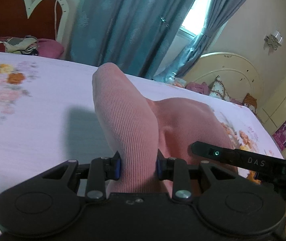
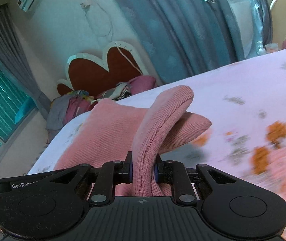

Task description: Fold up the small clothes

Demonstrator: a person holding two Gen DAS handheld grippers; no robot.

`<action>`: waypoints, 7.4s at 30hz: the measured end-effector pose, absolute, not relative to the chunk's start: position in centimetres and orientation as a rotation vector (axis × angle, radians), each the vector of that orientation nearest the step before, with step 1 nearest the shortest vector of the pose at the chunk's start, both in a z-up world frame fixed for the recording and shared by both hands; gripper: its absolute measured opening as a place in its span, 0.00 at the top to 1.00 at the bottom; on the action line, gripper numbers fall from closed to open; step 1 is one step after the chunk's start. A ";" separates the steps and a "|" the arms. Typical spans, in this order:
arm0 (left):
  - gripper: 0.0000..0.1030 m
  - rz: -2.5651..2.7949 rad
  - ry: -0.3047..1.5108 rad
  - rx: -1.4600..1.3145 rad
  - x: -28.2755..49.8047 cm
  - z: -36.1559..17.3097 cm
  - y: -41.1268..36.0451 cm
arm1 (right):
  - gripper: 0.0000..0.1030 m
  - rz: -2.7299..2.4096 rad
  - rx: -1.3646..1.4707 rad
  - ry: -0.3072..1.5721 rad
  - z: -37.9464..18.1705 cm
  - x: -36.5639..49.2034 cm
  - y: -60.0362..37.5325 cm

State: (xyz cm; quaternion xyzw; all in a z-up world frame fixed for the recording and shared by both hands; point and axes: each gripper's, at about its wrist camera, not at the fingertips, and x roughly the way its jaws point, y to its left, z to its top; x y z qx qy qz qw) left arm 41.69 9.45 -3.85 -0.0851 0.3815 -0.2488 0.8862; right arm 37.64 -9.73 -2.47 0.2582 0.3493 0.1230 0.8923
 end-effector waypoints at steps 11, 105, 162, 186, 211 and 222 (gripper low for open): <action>0.71 -0.472 0.829 -0.159 45.7 -5.2 20.9 | 0.82 0.293 0.531 0.779 -5.8 43.1 2.5; 0.00 -0.125 1.043 -0.048 40.4 -10.9 24.8 | 1.00 0.097 0.035 0.842 -11.9 33.5 9.5; 0.01 0.007 0.678 0.091 13.0 3.7 24.5 | 0.00 0.138 0.206 0.581 7.5 5.4 9.1; 0.00 0.032 0.640 0.048 6.8 5.5 25.4 | 0.00 0.081 0.169 0.476 9.6 1.4 9.2; 0.00 0.023 0.637 0.052 6.7 5.4 25.6 | 0.00 0.091 0.167 0.484 9.5 1.7 9.7; 0.00 0.023 0.634 0.056 6.9 5.4 25.7 | 0.00 0.094 0.166 0.489 9.3 1.7 9.8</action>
